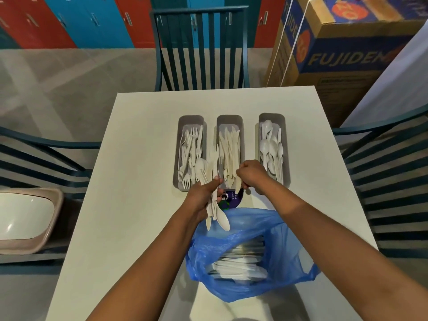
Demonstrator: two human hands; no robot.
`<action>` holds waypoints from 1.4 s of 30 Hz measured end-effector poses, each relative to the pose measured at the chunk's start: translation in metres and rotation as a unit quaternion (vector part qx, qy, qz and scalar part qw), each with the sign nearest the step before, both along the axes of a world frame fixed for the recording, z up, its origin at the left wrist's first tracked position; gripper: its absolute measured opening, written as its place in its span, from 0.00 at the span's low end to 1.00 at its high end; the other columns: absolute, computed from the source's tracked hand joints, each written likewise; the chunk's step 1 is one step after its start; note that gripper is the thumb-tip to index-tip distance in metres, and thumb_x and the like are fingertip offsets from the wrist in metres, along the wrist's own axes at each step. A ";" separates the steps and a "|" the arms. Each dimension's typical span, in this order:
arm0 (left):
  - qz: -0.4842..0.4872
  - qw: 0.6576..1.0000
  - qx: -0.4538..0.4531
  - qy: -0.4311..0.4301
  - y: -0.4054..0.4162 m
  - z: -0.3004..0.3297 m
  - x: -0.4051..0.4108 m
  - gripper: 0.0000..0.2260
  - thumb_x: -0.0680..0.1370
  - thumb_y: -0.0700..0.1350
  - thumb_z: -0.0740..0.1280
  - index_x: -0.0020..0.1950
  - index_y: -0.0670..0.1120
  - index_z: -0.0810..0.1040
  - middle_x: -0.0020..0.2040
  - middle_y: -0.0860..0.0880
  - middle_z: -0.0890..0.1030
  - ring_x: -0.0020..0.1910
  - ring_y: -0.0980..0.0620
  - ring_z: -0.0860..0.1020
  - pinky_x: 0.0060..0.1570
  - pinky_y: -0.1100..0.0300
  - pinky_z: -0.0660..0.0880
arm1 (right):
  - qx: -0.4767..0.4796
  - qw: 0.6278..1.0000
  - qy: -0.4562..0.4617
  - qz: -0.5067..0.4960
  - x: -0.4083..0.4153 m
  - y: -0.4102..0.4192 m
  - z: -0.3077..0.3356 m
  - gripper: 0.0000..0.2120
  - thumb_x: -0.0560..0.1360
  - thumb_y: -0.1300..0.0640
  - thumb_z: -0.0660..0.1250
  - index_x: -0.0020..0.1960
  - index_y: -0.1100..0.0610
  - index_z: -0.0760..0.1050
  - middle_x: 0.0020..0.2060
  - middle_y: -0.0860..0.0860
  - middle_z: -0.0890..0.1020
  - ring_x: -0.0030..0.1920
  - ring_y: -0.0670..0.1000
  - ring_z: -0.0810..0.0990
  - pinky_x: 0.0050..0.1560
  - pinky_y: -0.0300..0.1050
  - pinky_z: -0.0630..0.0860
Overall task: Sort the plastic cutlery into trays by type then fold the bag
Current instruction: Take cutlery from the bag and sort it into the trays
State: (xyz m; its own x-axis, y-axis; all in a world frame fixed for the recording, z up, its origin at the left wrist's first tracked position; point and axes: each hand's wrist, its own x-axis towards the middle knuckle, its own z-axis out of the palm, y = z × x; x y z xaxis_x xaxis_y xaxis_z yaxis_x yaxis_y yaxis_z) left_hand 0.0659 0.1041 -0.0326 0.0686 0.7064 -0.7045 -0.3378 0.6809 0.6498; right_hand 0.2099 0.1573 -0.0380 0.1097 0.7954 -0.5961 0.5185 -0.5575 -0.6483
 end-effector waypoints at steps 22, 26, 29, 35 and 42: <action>-0.053 0.995 0.037 0.070 -0.005 -0.024 -0.001 0.07 0.79 0.41 0.63 0.56 0.41 0.75 0.37 0.46 0.79 0.27 0.57 0.78 0.23 0.66 0.70 | -0.017 0.977 0.189 -0.097 -0.037 -0.024 -0.014 0.13 0.73 0.66 0.66 0.30 0.59 0.73 0.25 0.54 0.74 0.24 0.51 0.71 0.28 0.41 0.69; -0.061 0.996 0.054 0.046 -0.008 -0.022 -0.008 0.09 0.80 0.43 0.62 0.57 0.40 0.75 0.38 0.45 0.80 0.25 0.57 0.77 0.24 0.65 0.71 | -0.022 0.978 0.173 -0.117 -0.042 -0.020 -0.014 0.12 0.73 0.66 0.63 0.31 0.59 0.72 0.27 0.55 0.75 0.27 0.53 0.72 0.28 0.41 0.68; -0.034 0.995 0.023 0.093 -0.009 -0.021 -0.016 0.05 0.81 0.45 0.62 0.52 0.45 0.74 0.39 0.49 0.80 0.23 0.57 0.76 0.22 0.66 0.71 | 0.008 0.986 0.125 -0.112 -0.042 -0.012 -0.013 0.12 0.75 0.64 0.59 0.33 0.58 0.69 0.27 0.55 0.72 0.26 0.52 0.70 0.26 0.40 0.66; 0.023 0.996 -0.030 0.079 -0.004 -0.020 -0.044 0.10 0.81 0.43 0.58 0.41 0.45 0.71 0.27 0.51 0.67 0.18 0.58 0.61 0.18 0.70 0.59 | -0.011 0.996 0.085 -0.018 -0.046 0.000 -0.010 0.14 0.76 0.65 0.57 0.33 0.58 0.66 0.27 0.56 0.70 0.24 0.52 0.68 0.27 0.41 0.68; 0.098 0.991 -0.042 -0.079 0.016 0.001 -0.069 0.13 0.77 0.37 0.49 0.34 0.42 0.65 0.20 0.49 0.65 0.15 0.54 0.62 0.18 0.72 0.62 | -0.042 0.995 0.084 0.038 -0.078 0.020 -0.001 0.11 0.74 0.69 0.59 0.35 0.59 0.68 0.26 0.57 0.73 0.22 0.52 0.70 0.27 0.40 0.68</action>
State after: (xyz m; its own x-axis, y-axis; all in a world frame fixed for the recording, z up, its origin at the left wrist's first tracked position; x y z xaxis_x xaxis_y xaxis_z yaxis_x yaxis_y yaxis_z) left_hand -0.0032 0.1198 -0.0320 0.0490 0.6570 -0.7523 -0.5616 0.6410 0.5232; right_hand 0.1317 0.1771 -0.0393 -0.0550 0.7447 -0.6652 0.4500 -0.5762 -0.6823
